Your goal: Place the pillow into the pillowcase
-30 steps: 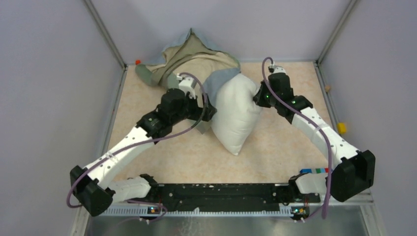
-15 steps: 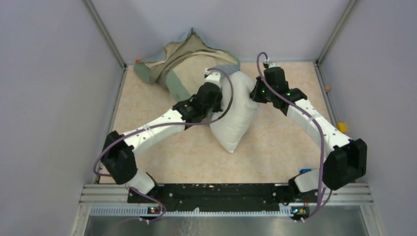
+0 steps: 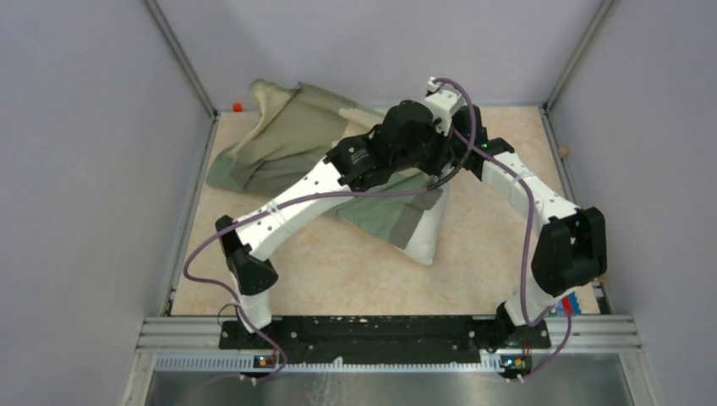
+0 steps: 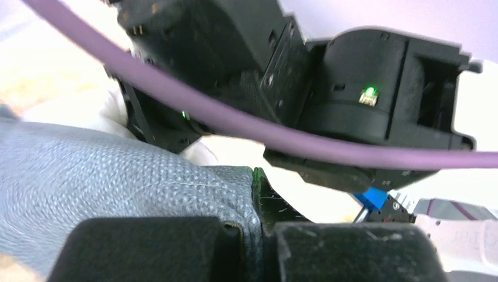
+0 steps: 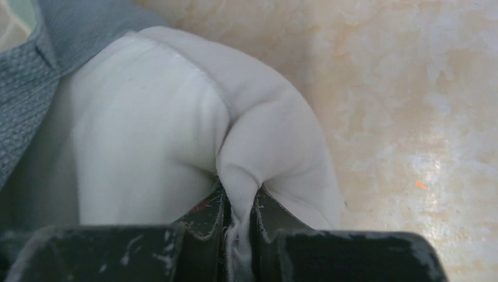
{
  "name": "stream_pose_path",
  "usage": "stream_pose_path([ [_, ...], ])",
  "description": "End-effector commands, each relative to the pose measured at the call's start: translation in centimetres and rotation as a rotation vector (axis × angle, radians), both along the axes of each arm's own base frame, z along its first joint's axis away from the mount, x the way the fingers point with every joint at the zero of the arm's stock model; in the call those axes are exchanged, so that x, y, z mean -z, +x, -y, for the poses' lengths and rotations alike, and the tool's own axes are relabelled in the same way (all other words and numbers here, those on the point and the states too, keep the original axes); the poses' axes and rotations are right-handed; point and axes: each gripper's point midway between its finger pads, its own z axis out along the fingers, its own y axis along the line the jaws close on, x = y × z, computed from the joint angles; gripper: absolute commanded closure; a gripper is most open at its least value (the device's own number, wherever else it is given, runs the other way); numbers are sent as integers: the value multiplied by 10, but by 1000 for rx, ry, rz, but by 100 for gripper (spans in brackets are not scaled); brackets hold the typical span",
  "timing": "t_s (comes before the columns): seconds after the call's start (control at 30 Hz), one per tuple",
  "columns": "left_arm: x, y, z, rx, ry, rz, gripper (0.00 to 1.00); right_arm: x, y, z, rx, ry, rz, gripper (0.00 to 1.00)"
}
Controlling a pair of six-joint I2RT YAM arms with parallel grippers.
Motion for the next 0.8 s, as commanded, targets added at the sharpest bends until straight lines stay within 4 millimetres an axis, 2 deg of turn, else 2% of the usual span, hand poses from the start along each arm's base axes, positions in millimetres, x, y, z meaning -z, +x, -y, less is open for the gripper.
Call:
stream_pose_path([
  [0.0, -41, -9, -6, 51, -200, -4, 100, 9, 12, -29, -63, 128, 6, 100],
  [0.1, -18, 25, -33, -69, -206, -57, 100, 17, 19, -16, -41, 137, -15, 99],
  [0.17, -1, 52, -51, -138, -192, -88, 100, 8, 23, -3, -16, 134, -4, 68],
  [0.23, 17, 71, -65, -173, -168, -115, 100, -13, 26, 13, 16, 104, 43, 38],
  [0.27, 23, 78, -71, -180, -162, -124, 100, -27, 27, 21, 33, 81, 70, 27],
  [0.3, 29, 85, -75, -187, -155, -132, 100, -38, 28, 30, 49, 60, 88, 22],
  [0.4, 45, 104, -87, -206, -132, -153, 100, -67, 26, 53, 85, 56, 124, 17],
  [0.5, 57, 116, -96, -208, -118, -171, 100, -78, 12, 62, 81, 87, 134, 16],
  [0.57, 60, 121, -100, -200, -114, -179, 97, -73, -2, 52, 25, 132, 126, 15],
  [0.63, 61, 123, -101, -190, -111, -177, 92, -58, -24, 32, -81, 225, 99, 15],
  [0.73, 59, 124, -99, -170, -113, -165, 84, -29, -53, 10, -182, 332, 73, 15],
  [0.77, 57, 123, -98, -161, -118, -162, 83, -11, -65, 5, -202, 333, 43, 15],
])
